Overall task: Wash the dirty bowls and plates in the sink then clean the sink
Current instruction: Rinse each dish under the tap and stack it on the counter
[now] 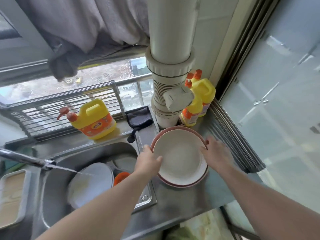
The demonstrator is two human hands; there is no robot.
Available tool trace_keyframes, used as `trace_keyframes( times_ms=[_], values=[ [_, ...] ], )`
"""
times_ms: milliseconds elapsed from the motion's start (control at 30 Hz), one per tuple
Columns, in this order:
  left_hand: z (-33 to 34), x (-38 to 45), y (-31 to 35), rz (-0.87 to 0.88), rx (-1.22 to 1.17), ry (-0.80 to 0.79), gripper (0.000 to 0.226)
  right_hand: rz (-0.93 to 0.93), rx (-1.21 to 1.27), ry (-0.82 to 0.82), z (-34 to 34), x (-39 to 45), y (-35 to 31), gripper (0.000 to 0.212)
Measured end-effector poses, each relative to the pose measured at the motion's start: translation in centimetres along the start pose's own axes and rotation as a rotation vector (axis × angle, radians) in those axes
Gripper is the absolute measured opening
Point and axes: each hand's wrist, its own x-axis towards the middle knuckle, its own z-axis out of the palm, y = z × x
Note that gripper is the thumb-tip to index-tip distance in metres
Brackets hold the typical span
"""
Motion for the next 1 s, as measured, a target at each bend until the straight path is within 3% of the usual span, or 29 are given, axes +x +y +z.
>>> trace_keyframes(
  times_ms=[100, 200, 300, 400, 500, 600, 700, 833, 933, 1000],
  values=[
    [1.2, 0.5, 0.3, -0.014, 0.083, 0.043, 0.053, 0.046, -0.065, -0.097, 0.4, 0.4, 1.6, 0.043],
    [1.5, 1.2, -0.7, -0.015, 0.146, 0.04, 0.058, 0.045, -0.083, -0.12, 1.1, 0.8, 1.6, 0.034],
    [1.5, 1.6, -1.3, -0.005, 0.145, 0.046, 0.051, 0.007, -0.175, -0.127, 1.2, 0.9, 1.2, 0.013],
    [1.4, 1.5, -1.3, 0.014, 0.201, 0.066, 0.04, -0.04, -0.279, -0.121, 0.5, 0.7, 0.4, 0.012],
    [1.3, 1.7, -1.7, 0.032, 0.227, 0.065, 0.026, -0.147, -0.211, -0.086, -0.9, 0.4, -0.8, 0.011],
    [1.0, 1.9, -2.9, 0.067, 0.056, 0.04, 0.025, -0.22, -0.061, -0.072, -2.9, -0.5, -2.2, 0.017],
    [0.3, 1.8, -4.9, 0.047, -0.283, 0.016, 0.03, -0.218, 0.047, -0.098, -4.4, -1.6, -3.6, 0.019],
    [-1.5, 1.6, -8.9, -0.132, -0.847, -0.229, 0.038, -0.216, 0.186, -0.141, -4.4, -3.9, -8.6, 0.018],
    [-4.5, 0.9, -12.9, -0.297, -1.089, -0.194, 0.034, -0.203, 0.265, -0.189, -1.6, -5.2, -13.3, 0.012],
    [-6.7, 1.0, -16.2, -0.36, -1.159, -0.17, 0.043, -0.196, 0.275, -0.251, 1.1, -5.8, -16.4, 0.014]
  ],
)
